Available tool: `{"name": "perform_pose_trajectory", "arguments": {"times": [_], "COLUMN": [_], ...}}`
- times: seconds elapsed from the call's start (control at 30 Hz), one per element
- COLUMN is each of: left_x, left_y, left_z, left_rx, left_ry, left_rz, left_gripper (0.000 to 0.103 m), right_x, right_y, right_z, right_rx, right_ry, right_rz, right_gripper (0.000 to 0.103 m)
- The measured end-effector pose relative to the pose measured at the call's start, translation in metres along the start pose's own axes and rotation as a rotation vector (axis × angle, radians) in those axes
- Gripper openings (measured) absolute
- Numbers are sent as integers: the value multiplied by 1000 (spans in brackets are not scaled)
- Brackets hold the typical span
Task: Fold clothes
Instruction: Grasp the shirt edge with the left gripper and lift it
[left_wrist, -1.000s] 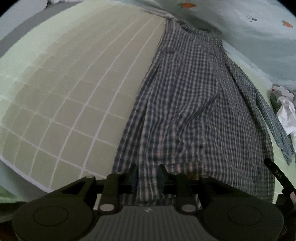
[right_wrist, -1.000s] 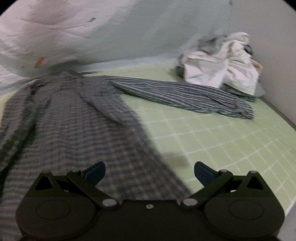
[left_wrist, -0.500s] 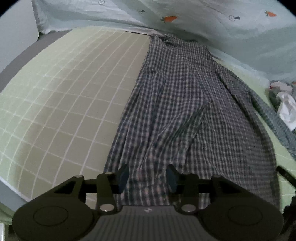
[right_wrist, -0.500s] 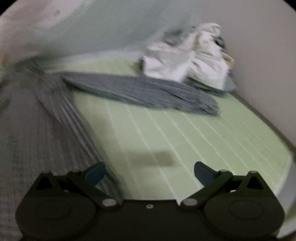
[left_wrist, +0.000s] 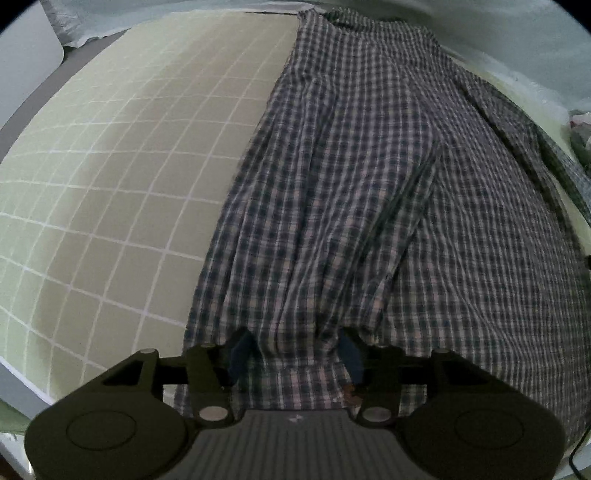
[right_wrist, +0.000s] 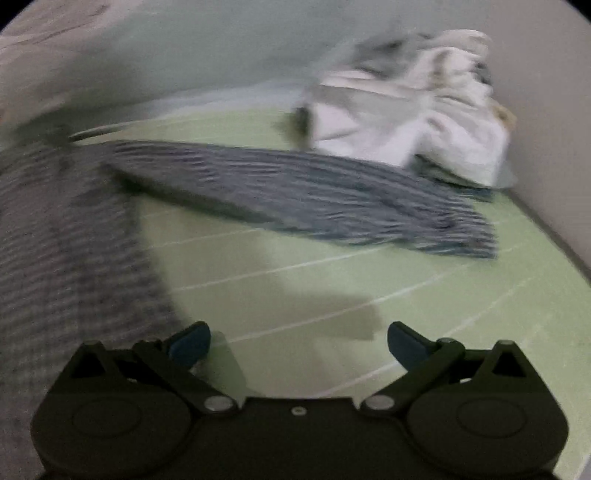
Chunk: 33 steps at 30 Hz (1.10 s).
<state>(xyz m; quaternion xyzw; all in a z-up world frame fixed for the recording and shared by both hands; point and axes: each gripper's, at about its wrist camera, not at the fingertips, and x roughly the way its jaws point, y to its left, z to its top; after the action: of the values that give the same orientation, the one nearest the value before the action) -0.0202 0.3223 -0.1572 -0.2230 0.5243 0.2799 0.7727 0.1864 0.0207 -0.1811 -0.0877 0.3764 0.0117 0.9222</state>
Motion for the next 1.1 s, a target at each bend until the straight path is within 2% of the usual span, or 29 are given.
{"name": "perform_pose_trajectory", "arguments": {"times": [0.07,0.17,0.3,0.5,0.63,0.7,0.73,0.77,0.83,0.93,1.03,1.1], "left_x": [-7,-18,-18,17,54,72,80,87,96,108,129,135], "left_y": [1,3,1,3,1,0,-1,-1,-4,-13,-24,-24], "left_z": [10,31,74,159,211,234,242,251,265,279,284,283], "left_rx": [-24,-47,10,49,41,25,7,-7,-5,44,108,99], "left_ry": [-32,-100,-192,-255,-283,-298,-315,-325,-339,-373,-339,-331], "left_rz": [-26,-51,-52,-123,-188,-215,-231,-261,-330,-372,-296,-279], "left_gripper": [55,55,54,54,54,48,22,0,2,2,3,9], "right_x": [3,0,1,5,10,14,17,20,26,34,43,46], "right_y": [-5,-1,21,53,66,71,72,73,74,73,66,60], "right_z": [6,14,23,30,34,36,37,39,43,47,49,51], "right_rx": [7,22,28,-5,-29,-30,-23,-16,-4,4,19,32], "right_ry": [0,-17,-18,0,-13,-26,-29,-31,-35,-49,-43,-44], "right_rz": [-20,21,67,97,71,39,17,-9,-60,-107,-143,-159], "right_gripper": [103,103,103,103,103,103,103,103,103,103,103,103]}}
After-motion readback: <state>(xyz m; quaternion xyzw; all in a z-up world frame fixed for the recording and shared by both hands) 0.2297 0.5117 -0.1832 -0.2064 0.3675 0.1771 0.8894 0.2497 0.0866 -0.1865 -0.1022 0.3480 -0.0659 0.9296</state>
